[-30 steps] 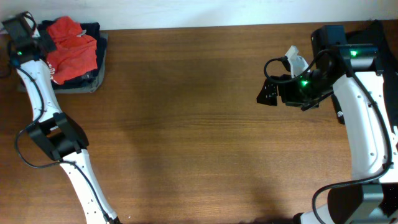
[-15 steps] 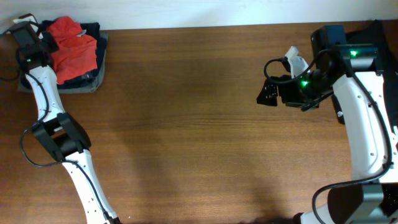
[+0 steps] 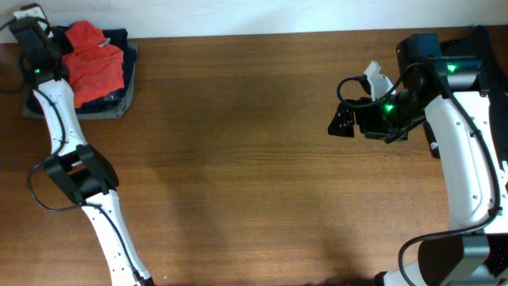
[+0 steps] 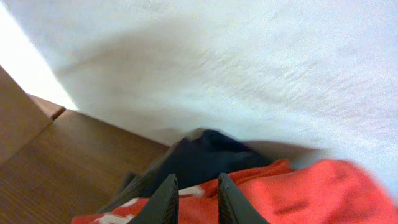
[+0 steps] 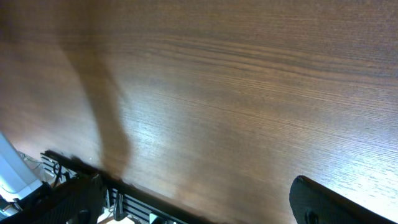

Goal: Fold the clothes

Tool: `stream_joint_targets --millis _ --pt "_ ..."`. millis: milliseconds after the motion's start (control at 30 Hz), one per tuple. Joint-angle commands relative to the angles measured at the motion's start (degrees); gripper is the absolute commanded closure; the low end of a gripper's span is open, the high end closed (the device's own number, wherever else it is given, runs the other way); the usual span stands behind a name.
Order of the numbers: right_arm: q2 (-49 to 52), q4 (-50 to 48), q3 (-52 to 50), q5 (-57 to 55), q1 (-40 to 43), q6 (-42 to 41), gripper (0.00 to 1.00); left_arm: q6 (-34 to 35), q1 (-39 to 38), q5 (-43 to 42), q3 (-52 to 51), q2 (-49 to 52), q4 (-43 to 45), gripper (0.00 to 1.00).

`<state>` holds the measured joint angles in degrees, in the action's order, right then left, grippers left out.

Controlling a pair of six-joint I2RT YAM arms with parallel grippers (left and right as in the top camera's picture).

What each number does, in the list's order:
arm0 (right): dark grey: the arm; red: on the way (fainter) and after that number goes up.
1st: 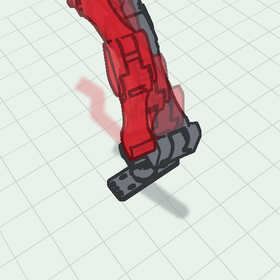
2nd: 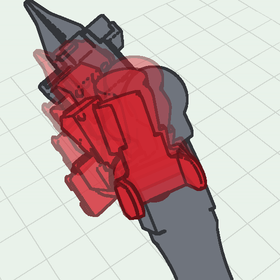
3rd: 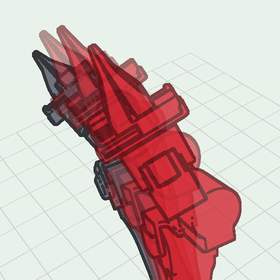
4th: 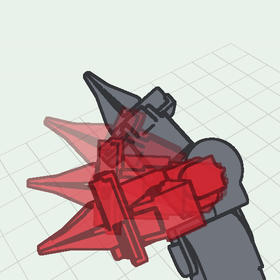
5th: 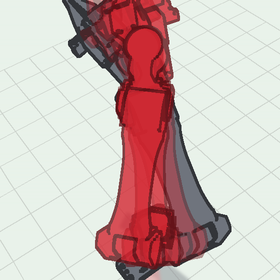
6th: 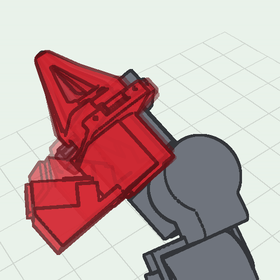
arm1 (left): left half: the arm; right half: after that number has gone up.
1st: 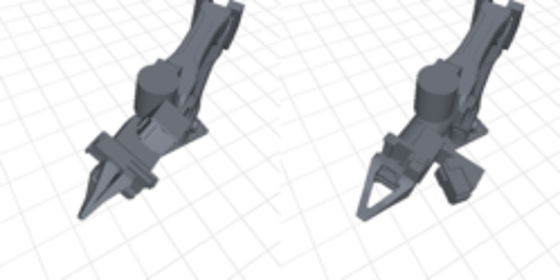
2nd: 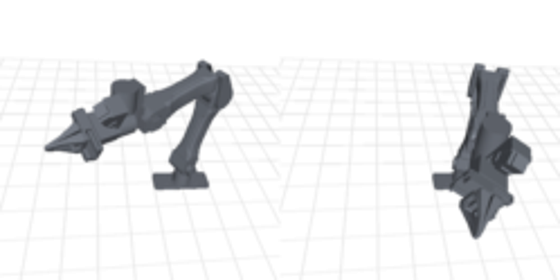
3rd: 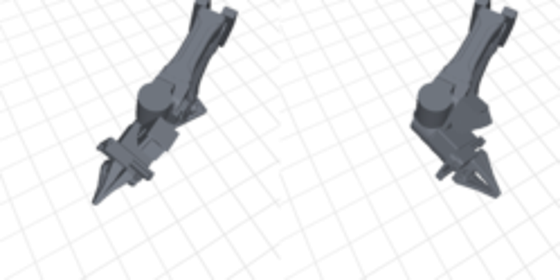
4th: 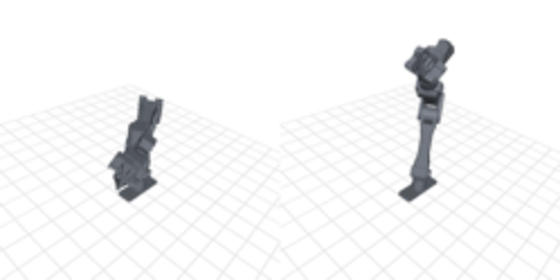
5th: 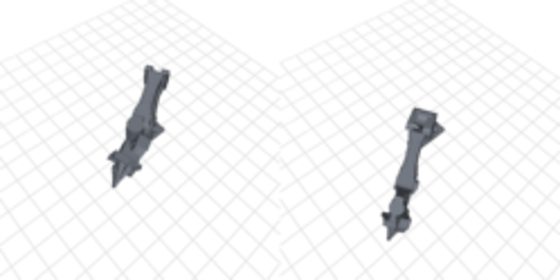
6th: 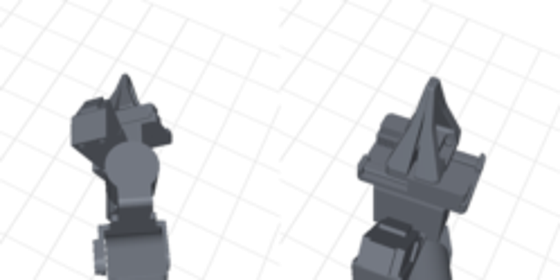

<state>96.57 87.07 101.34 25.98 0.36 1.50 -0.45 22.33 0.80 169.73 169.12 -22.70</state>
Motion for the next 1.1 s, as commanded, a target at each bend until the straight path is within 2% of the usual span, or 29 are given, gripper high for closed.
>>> stream_joint_targets --millis 0,67,133,233,333,400,633,767,1067 --pt "-1.29 0.68 -0.17 0.57 0.39 -0.46 0.01 -0.87 -1.14 -0.66 1.44 -5.16 -1.31 0.78" --pt "-1.29 0.9 -0.17 0.57 0.39 -0.44 0.01 -0.87 -1.7 -0.66 1.9 -6.67 -3.8 0.79" --pt "-1.29 0.96 -0.17 0.57 0.39 -0.44 0.01 -0.85 -2.6 -0.92 2.29 -8.85 -9.66 0.87" --pt "-1.29 0.83 -0.17 0.55 0.39 -0.44 0.01 -0.87 -4.76 -3.21 2.47 -13.0 -22.58 0.87" --pt "-1.29 0.76 -0.17 0.52 0.39 -0.42 0.01 -0.87 -6.12 -2.99 2.47 -15.37 -32.52 1.0" --pt "-1.29 0.57 -0.17 0.55 0.39 -0.42 0.01 -0.9 -6.84 -2.99 2.47 -15.63 -35.69 1.0" --pt "-1.29 0.13 -0.17 0.55 0.39 -0.42 0.01 -0.9 -8.31 -0.74 -0.22 -13.84 -36.46 1.0" --pt "-1.29 0.15 -0.17 0.55 0.39 -0.42 0.01 -0.9 -8.39 3.26 -0.42 -9.9 -36.35 1.0" --pt "-1.29 0.15 -0.17 0.52 0.39 -0.39 0.01 -0.85 -8.31 6.75 -0.42 -1.22 -36.3 1.0"
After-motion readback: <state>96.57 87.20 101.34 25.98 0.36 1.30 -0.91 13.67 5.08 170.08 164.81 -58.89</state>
